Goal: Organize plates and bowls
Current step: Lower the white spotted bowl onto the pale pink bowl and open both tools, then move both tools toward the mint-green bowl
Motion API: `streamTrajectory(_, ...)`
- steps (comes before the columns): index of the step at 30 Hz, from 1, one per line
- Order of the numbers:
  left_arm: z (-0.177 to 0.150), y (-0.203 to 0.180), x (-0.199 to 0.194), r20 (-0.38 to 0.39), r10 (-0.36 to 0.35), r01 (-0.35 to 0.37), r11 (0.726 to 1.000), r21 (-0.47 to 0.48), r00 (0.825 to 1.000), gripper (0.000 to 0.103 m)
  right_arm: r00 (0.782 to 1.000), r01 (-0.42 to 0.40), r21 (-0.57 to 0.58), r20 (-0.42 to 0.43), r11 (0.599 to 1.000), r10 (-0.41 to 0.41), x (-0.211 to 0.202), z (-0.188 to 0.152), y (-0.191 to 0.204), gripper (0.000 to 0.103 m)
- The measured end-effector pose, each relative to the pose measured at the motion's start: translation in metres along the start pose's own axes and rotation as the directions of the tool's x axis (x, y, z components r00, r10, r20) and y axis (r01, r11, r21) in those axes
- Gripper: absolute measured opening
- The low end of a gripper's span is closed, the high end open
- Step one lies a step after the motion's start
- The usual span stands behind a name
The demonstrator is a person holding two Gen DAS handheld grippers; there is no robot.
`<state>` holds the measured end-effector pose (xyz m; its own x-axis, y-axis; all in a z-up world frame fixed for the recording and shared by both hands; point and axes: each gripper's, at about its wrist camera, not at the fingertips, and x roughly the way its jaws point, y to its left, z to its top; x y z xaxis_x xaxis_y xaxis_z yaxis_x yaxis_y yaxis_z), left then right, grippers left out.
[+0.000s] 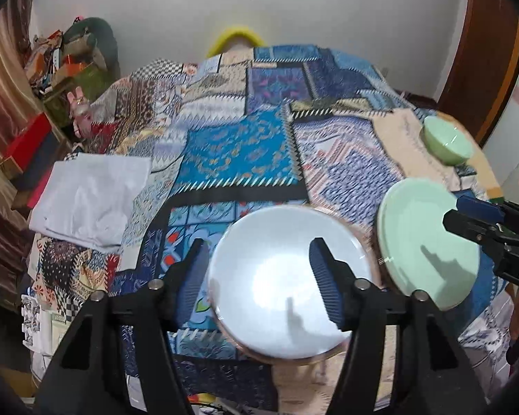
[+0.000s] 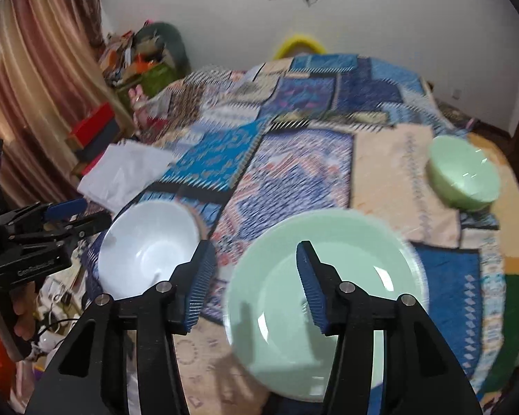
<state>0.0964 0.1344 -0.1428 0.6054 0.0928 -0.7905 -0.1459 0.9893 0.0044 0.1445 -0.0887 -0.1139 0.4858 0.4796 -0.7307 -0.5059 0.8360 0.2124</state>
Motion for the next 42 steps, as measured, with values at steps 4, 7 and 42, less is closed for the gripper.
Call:
streamTrajectory(4, 0.008, -0.017, -0.005, 0.022, -0.039, 0.039, 0.999, -0.009, 0.999, 0.071, 0.999, 0.029, 0.021, 0.040, 0.999, -0.030, -0.018, 0.006, -0.022, 0.061)
streamTrajectory(7, 0.017, -0.034, -0.006, 0.040, -0.071, 0.071, 0.997, -0.001, 0.997, 0.077, 0.994, 0.072, 0.045, 0.083, 0.996, -0.075, -0.030, 0.010, -0.040, 0.070)
streamTrajectory(42, 0.147, -0.189, 0.139, 0.030, -0.164, 0.155, 0.968, 0.197, 0.986, 0.091, 0.957, 0.282, 0.402, -0.047, 0.871, -0.288, 0.036, 0.030, -0.280, 0.025)
